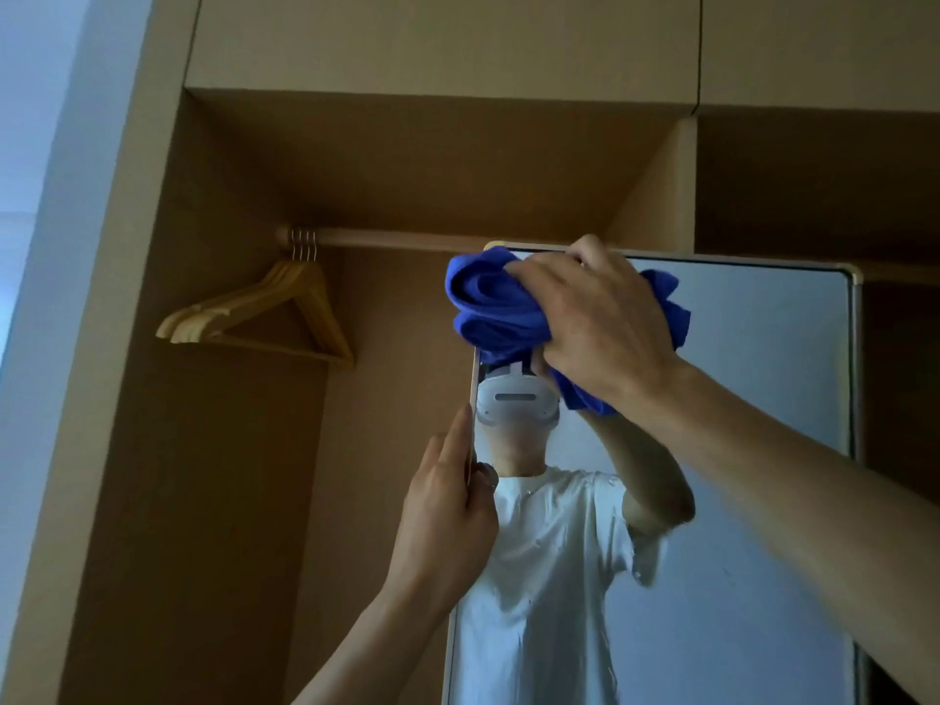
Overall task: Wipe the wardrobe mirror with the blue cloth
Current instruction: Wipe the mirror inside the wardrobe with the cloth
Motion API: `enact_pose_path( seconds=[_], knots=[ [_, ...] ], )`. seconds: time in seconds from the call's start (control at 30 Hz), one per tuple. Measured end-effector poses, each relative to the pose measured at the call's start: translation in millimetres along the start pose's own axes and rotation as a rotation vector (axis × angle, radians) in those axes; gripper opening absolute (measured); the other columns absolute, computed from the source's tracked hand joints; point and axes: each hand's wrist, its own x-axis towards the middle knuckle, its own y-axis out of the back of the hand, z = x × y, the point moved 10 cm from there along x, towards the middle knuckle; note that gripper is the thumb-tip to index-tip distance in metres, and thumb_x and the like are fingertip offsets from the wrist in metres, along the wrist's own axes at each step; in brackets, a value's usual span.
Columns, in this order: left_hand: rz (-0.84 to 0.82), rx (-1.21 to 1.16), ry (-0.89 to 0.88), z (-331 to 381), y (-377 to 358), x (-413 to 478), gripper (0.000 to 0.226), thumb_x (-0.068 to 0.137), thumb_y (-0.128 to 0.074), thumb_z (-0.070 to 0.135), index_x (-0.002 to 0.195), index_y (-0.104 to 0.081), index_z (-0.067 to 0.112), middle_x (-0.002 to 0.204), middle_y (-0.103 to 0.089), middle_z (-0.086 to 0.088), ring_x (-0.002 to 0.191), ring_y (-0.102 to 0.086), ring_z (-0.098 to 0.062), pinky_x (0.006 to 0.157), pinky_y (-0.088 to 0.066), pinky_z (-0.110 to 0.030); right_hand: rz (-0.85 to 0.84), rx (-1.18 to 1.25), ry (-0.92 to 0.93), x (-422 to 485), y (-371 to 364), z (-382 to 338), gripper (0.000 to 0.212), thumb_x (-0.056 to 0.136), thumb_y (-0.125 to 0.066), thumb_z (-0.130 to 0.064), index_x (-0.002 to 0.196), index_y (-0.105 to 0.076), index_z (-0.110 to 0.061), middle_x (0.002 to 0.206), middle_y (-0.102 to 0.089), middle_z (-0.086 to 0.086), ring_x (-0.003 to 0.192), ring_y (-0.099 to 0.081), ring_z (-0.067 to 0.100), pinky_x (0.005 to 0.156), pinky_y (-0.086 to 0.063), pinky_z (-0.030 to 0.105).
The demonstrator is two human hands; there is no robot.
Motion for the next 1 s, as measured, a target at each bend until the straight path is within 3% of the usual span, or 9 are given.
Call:
enact_pose_path(
  seconds=[0.1,0.17,0.23,0.4,0.47,0.53,0.67,0.83,1.0],
  knots=[
    [0.006,-0.042,0.016,-2,3,0,0.067,0.096,-0.047,0.001,0.153,-0.039,0.035,0.100,-0.057,0.011,0.093,-0.058,0.001,0.081,-0.051,-0.016,0.015,0.032,-0.076,16,2,12,0.044,0.077,-0.068,-0.005,0.119,-0.059,-0.017,0.111,-0.069,0.000,0.096,-0.052,0.030,0.080,-0.048,0.046],
    [0.009,-0.129,0.038,-5,5,-1,0.069,0.096,-0.045,0.001,0.151,-0.040,0.044,0.101,-0.061,0.009,0.096,-0.063,-0.005,0.090,-0.057,-0.035,0.006,0.073,-0.065,12,2,7,0.044,0.076,-0.070,-0.006,0.116,-0.061,-0.019,0.108,-0.070,-0.003,0.095,-0.052,0.028,0.079,-0.047,0.044],
    [-0.003,-0.181,0.040,-6,6,0,0.069,0.095,-0.041,0.005,0.142,-0.046,0.054,0.098,-0.067,0.004,0.097,-0.066,-0.016,0.090,-0.058,-0.045,-0.028,0.114,-0.033,-3,-1,-3,0.048,0.072,-0.073,-0.007,0.116,-0.061,-0.022,0.106,-0.070,-0.006,0.095,-0.052,0.026,0.077,-0.046,0.040],
    [-0.003,-0.239,0.055,-19,8,4,0.047,0.096,-0.044,-0.001,0.115,-0.067,0.035,0.086,-0.073,0.002,0.079,-0.068,-0.015,0.073,-0.058,-0.033,-0.092,0.140,0.057,-61,-11,-34,0.051,0.069,-0.074,-0.009,0.116,-0.061,-0.025,0.105,-0.068,-0.010,0.092,-0.053,0.021,0.074,-0.044,0.031],
    [-0.012,-0.346,0.067,-24,8,3,0.037,0.094,-0.050,0.012,0.121,-0.067,0.030,0.107,-0.076,0.009,0.102,-0.070,-0.010,0.089,-0.058,-0.036,-0.122,0.170,0.123,-91,-16,-51,0.048,0.072,-0.057,-0.008,0.117,-0.063,-0.022,0.109,-0.068,-0.008,0.093,-0.055,0.023,0.078,-0.050,0.034],
    [-0.044,-0.417,0.070,-26,8,0,0.046,0.091,-0.053,0.022,0.135,-0.059,0.033,0.127,-0.070,0.011,0.120,-0.065,-0.011,0.098,-0.055,-0.035,-0.158,0.186,0.186,-116,-20,-63,0.049,0.076,-0.045,-0.011,0.120,-0.062,-0.022,0.112,-0.067,-0.007,0.092,-0.055,0.023,0.080,-0.052,0.036],
    [-0.085,-0.406,0.061,-34,6,-1,0.050,0.099,-0.052,0.008,0.145,-0.052,0.030,0.135,-0.066,0.008,0.127,-0.061,-0.015,0.105,-0.051,-0.040,-0.166,0.151,0.220,-123,-21,-65,0.049,0.080,-0.048,-0.009,0.125,-0.060,-0.022,0.118,-0.066,-0.004,0.093,-0.056,0.023,0.080,-0.053,0.038],
    [-0.089,-0.236,0.077,-32,6,-5,0.068,0.106,-0.035,0.001,0.139,-0.047,0.059,0.117,-0.071,0.022,0.111,-0.064,0.005,0.081,-0.045,-0.003,-0.086,0.024,0.027,-64,-4,-13,0.053,0.076,-0.078,-0.016,0.126,-0.059,-0.019,0.118,-0.068,0.000,0.096,-0.057,0.026,0.082,-0.049,0.041],
    [-0.079,-0.279,0.076,-29,8,-6,0.067,0.107,-0.033,0.001,0.137,-0.047,0.059,0.111,-0.073,0.018,0.105,-0.064,0.005,0.075,-0.044,-0.002,0.004,-0.002,-0.117,-9,14,30,0.049,0.077,-0.072,-0.007,0.122,-0.059,-0.019,0.116,-0.069,-0.002,0.098,-0.053,0.027,0.082,-0.044,0.040]
  ],
)
